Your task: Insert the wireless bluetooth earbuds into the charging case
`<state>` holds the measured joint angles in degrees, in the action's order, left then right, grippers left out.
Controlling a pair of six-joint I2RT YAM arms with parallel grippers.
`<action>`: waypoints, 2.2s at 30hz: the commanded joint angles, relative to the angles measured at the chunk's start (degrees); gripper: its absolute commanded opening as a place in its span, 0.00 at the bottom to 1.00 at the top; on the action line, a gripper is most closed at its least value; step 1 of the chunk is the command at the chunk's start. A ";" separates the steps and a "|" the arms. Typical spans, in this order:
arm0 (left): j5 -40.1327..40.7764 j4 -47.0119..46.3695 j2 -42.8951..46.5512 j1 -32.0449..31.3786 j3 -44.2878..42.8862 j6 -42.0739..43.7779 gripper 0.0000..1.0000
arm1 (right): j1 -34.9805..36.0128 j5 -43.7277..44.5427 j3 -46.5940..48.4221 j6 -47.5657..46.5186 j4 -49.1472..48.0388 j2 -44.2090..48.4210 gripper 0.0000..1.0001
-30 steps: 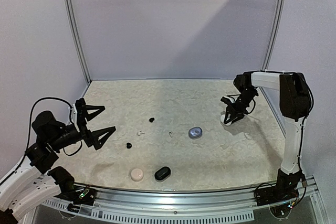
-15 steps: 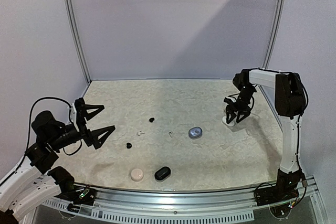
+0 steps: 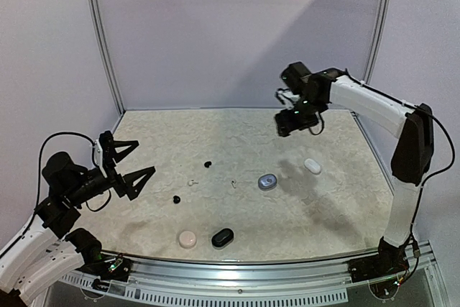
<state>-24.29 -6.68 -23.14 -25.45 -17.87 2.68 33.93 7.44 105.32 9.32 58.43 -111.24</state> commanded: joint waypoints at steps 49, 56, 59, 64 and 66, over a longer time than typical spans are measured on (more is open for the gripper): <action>-1.70 -1.76 6.44 5.67 2.69 2.26 0.96 | 47.58 19.36 3.97 -0.11 -11.04 -22.80 0.79; -1.99 -1.67 6.50 5.65 2.66 2.23 0.95 | 45.17 10.10 -0.39 0.35 -13.52 -19.71 0.82; -2.24 -1.76 6.60 5.63 2.79 2.30 0.95 | 44.13 4.24 -4.74 1.32 -19.24 -16.88 0.83; -2.49 -1.73 6.69 5.66 2.67 2.25 0.95 | 44.01 -0.91 -6.57 1.23 -23.24 -16.15 0.82; -2.61 -1.72 6.69 5.68 2.66 2.15 0.95 | 43.65 -1.30 -5.53 1.57 -22.84 -17.18 0.81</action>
<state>-26.28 -8.27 -17.08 -20.53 -16.01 4.51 77.87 10.98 99.44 10.04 38.37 -129.05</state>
